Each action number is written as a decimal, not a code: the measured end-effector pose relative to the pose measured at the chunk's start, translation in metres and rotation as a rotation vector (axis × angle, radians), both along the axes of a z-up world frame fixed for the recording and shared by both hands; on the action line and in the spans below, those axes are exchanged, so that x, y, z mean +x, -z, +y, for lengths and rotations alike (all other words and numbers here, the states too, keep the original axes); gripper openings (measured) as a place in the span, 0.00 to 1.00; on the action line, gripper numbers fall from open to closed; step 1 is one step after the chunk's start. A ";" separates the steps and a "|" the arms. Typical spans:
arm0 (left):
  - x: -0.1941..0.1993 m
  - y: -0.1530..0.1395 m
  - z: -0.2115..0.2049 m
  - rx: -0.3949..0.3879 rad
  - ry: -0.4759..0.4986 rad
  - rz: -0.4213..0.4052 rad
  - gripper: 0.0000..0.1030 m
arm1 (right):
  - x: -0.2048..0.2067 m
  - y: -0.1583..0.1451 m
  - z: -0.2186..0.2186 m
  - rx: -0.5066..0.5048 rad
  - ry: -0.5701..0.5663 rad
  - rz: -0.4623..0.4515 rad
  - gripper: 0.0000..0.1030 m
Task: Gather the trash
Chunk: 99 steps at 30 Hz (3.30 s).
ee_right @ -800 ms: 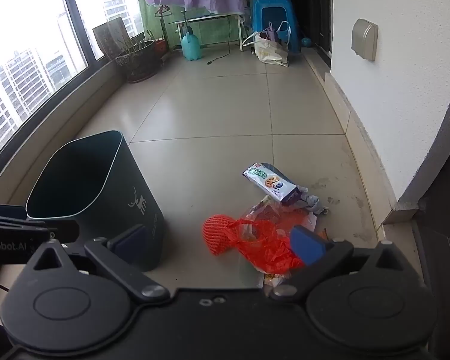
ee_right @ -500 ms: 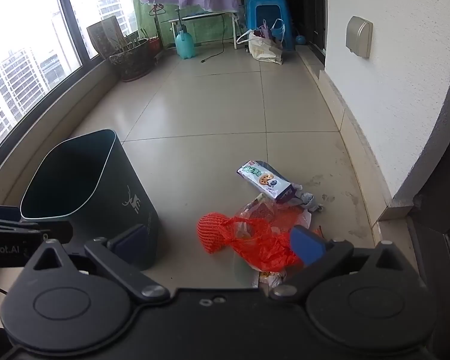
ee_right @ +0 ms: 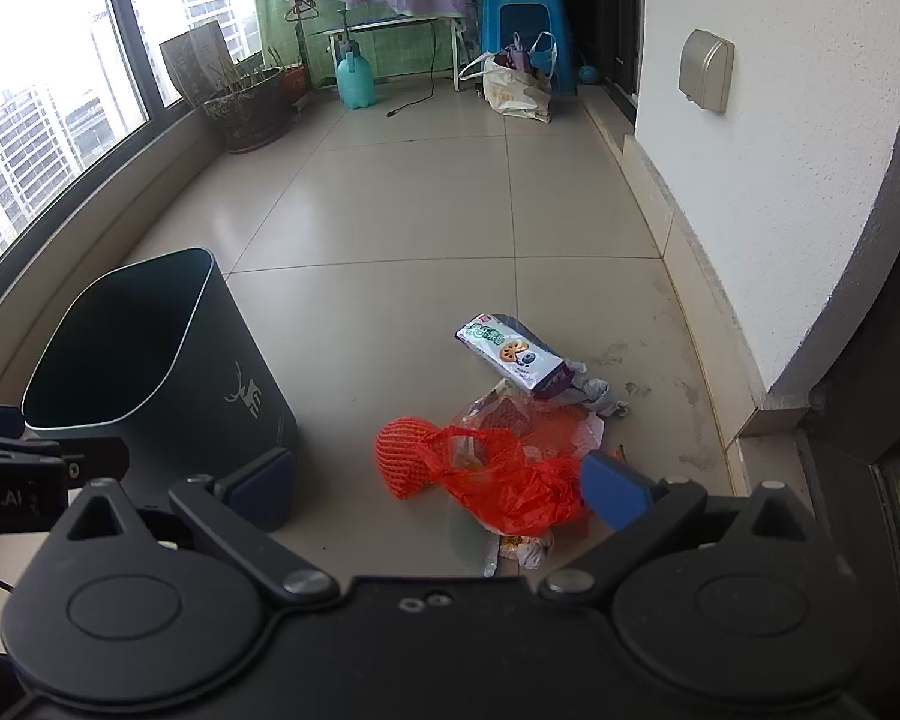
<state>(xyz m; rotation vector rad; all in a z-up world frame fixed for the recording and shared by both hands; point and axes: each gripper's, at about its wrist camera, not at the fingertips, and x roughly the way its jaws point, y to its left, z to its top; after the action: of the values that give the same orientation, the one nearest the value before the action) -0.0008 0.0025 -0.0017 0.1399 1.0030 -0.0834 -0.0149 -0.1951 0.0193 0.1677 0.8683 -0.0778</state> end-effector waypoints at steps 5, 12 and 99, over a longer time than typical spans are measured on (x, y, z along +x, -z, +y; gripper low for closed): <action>0.000 0.003 0.000 0.001 -0.001 0.000 0.80 | 0.000 -0.001 0.000 0.001 0.001 0.002 0.99; 0.000 0.003 0.000 0.002 -0.001 -0.001 0.80 | -0.001 0.001 0.002 -0.002 0.002 0.002 0.99; 0.113 0.011 0.176 0.062 -0.373 0.015 0.80 | 0.152 -0.019 -0.044 -0.119 -0.124 -0.029 0.99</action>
<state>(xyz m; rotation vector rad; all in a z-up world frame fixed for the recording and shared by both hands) 0.1121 0.1783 -0.0131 0.0072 1.0324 0.2875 0.1367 -0.2394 0.0388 0.0037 0.8411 -0.0104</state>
